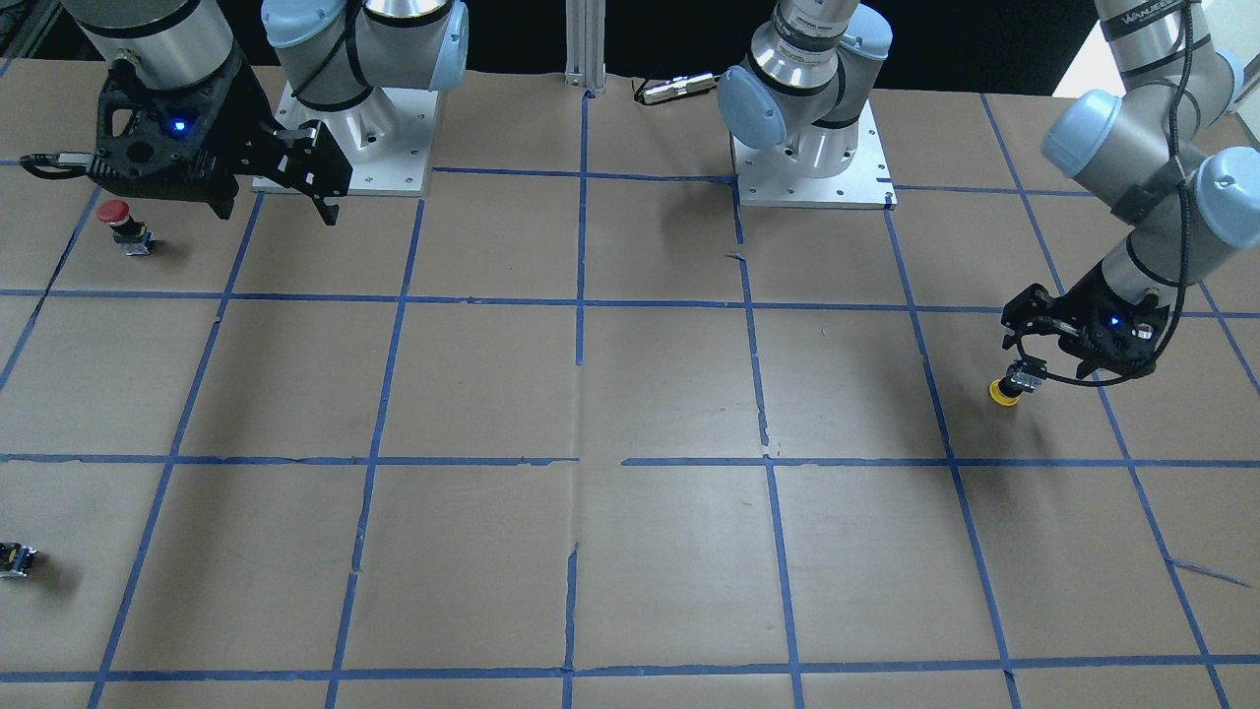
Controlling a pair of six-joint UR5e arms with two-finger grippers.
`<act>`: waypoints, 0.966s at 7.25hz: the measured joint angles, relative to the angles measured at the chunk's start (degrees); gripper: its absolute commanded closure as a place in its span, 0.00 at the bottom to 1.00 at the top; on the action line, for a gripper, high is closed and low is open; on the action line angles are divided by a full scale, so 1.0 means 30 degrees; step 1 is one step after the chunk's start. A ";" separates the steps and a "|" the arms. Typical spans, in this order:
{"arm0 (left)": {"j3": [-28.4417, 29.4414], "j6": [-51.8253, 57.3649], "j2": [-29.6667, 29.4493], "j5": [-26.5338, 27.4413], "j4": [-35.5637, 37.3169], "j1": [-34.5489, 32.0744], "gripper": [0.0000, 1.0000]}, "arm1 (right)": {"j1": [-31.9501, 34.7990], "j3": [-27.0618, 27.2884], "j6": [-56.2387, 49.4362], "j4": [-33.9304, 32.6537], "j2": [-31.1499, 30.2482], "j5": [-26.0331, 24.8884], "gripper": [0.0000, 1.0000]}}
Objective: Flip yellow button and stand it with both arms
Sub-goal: 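Lower the left gripper and close it on the yellow button's base, then hold the yellow button in the left gripper and lift it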
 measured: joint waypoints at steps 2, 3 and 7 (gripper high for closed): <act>-0.0414 0.0466 -0.0463 -0.0664 0.0581 0.0557 0.01 | -0.0048 -0.0030 0.0053 -0.0489 -0.0031 0.0013 0.00; -0.0470 0.0524 -0.0897 -0.0932 0.0664 0.0852 0.01 | -0.0056 -0.0008 0.0052 -0.0675 -0.0007 -0.0002 0.00; -0.0435 -0.1510 -0.1095 -0.0788 0.0659 0.0701 0.03 | -0.0053 0.0255 0.0333 -0.1081 -0.0064 0.0149 0.00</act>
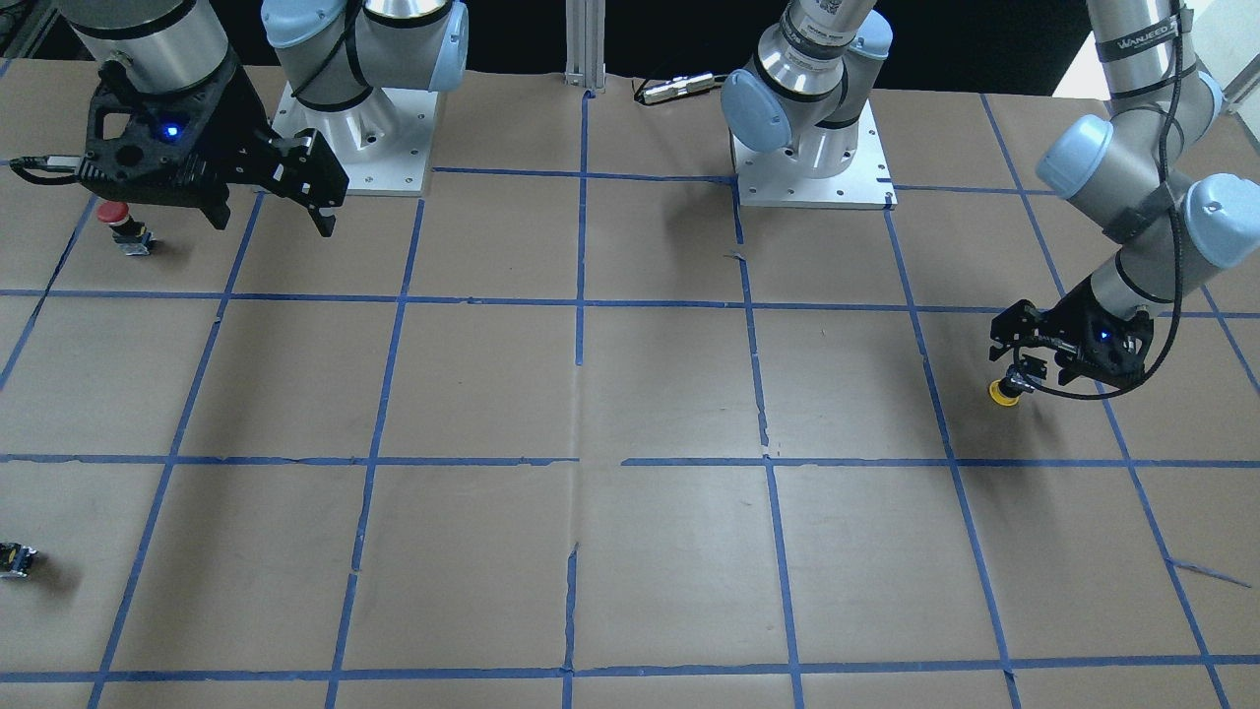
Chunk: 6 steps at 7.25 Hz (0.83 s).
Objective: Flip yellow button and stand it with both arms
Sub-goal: 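Hold the yellow button in the left gripper and lift it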
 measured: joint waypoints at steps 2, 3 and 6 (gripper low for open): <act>0.0030 -0.0429 -0.0147 0.0080 0.0063 -0.0200 0.08 | -0.0117 0.0251 0.0062 -0.0561 -0.0368 0.0024 0.00; 0.0047 -0.0510 -0.0197 0.0164 0.0111 -0.0241 0.12 | -0.0206 0.0359 0.0056 -0.0546 -0.0508 0.0072 0.00; 0.0115 -0.0554 -0.0338 0.0936 0.0202 -0.0497 0.44 | -0.0319 0.0357 -0.0782 -0.0623 -0.0657 -0.0054 0.00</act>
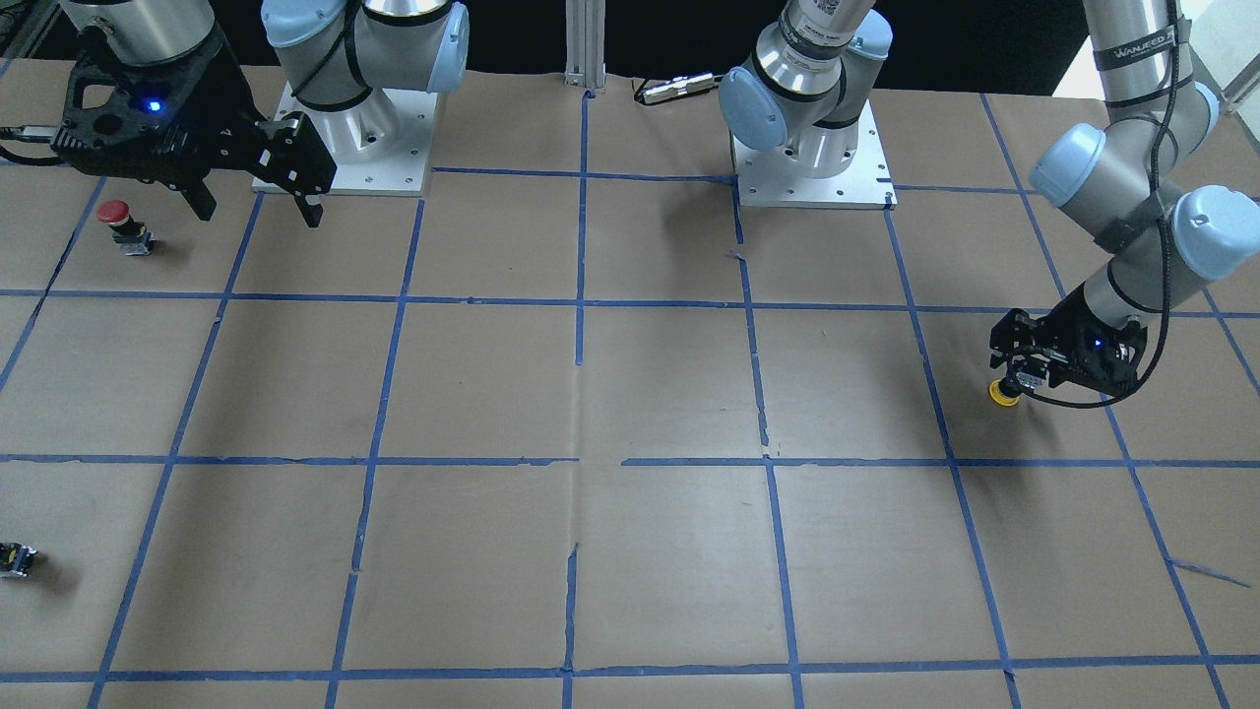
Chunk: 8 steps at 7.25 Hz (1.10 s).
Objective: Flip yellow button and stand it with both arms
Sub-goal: 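Hold the yellow button in the left gripper and lift it, then raise the yellow button toward the center while the right gripper rotates to meet it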
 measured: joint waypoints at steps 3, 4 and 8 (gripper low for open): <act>0.0031 -0.0010 0.0024 0.0235 0.0008 -0.0163 0.91 | 0.0016 0.0097 -0.0990 -0.0023 -0.0005 0.0043 0.00; 0.0062 -0.0005 0.0110 0.0161 0.0007 -0.0196 0.92 | 0.0105 0.0109 -0.0957 0.0060 -0.0059 0.0160 0.00; 0.2655 -0.0206 0.1553 -0.2624 -0.4517 -0.0377 0.95 | 0.0543 0.0142 -0.1188 0.0289 -0.0121 0.0865 0.00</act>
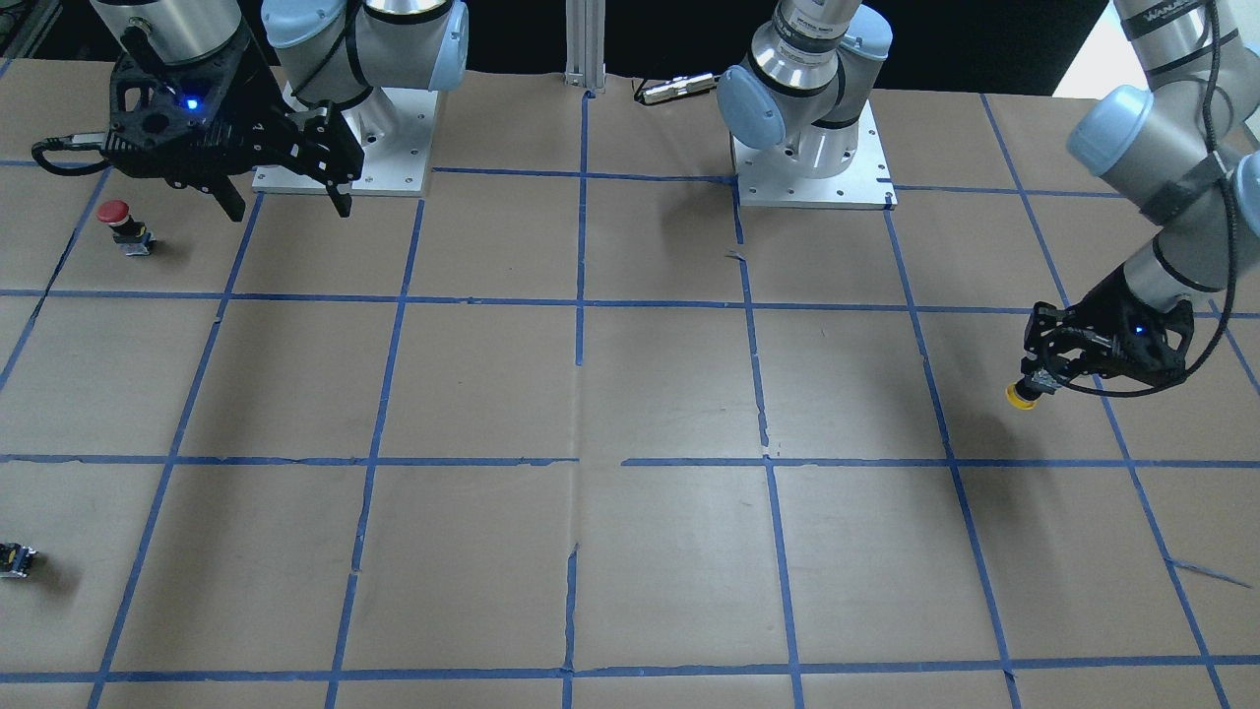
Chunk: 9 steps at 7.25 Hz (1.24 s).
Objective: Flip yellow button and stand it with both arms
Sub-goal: 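Raise the yellow button toward the center while the right gripper rotates to meet it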
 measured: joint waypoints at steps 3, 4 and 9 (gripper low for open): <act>0.3662 -0.0856 0.1141 -0.3912 -0.8176 -0.1814 0.95 | 0.0173 -0.0083 0.0027 -0.0019 -0.0003 0.0133 0.00; 0.4630 -0.0808 0.1148 -0.5660 -1.0770 -0.2584 0.95 | 0.0139 -0.0041 0.0166 -0.0060 0.0047 0.0144 0.00; 0.7260 -0.1969 0.1163 -1.6882 -1.7737 -0.7542 0.96 | -0.3760 -0.1131 0.7395 0.6171 0.0146 0.6118 0.00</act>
